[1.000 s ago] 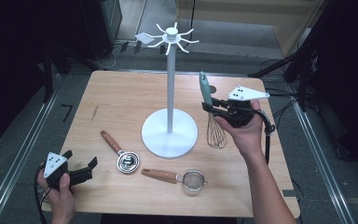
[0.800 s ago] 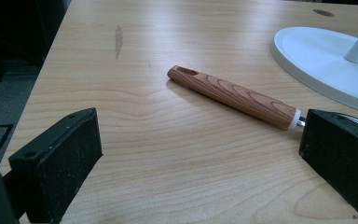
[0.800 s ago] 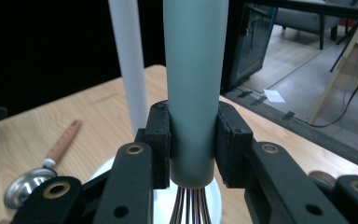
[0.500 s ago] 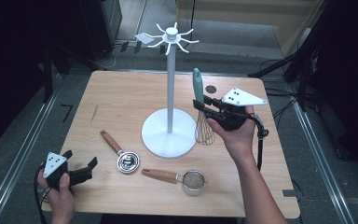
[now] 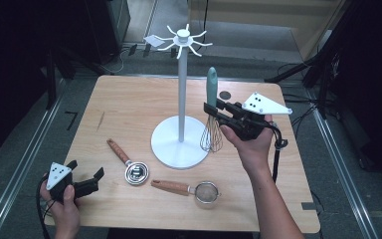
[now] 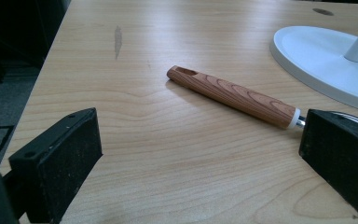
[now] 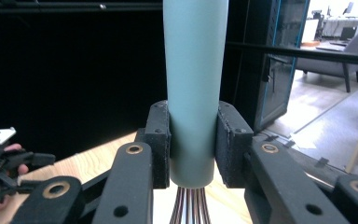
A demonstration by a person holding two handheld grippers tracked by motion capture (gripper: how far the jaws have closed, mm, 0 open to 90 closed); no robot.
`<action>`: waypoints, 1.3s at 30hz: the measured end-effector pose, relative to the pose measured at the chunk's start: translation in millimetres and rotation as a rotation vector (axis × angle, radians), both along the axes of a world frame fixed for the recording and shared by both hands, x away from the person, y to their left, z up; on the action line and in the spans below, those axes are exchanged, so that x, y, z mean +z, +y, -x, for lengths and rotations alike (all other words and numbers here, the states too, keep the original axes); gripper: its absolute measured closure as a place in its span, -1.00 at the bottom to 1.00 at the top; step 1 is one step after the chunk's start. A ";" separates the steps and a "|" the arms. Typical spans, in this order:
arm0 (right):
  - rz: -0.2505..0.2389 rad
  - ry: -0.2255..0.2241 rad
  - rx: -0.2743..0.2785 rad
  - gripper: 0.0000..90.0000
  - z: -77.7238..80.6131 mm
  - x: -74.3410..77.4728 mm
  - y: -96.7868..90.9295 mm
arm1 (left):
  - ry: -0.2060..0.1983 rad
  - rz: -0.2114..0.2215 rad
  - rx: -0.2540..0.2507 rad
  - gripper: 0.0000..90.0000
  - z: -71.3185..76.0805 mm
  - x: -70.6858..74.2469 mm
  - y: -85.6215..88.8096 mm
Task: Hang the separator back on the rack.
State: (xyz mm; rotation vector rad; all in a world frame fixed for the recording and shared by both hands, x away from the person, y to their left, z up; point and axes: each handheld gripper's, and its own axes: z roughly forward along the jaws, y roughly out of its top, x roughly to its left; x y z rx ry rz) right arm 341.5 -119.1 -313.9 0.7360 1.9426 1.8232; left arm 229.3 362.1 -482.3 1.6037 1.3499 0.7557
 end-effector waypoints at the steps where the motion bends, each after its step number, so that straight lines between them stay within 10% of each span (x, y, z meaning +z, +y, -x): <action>1: -0.008 -0.002 0.007 0.58 0.7 1.2 0.5 | 0.000 0.000 0.000 -1.00 0.0 0.0 0.0; 39: -0.111 -0.041 0.050 0.58 1.5 32.8 22.2 | -0.002 0.015 0.002 -1.00 -0.1 -0.1 1.3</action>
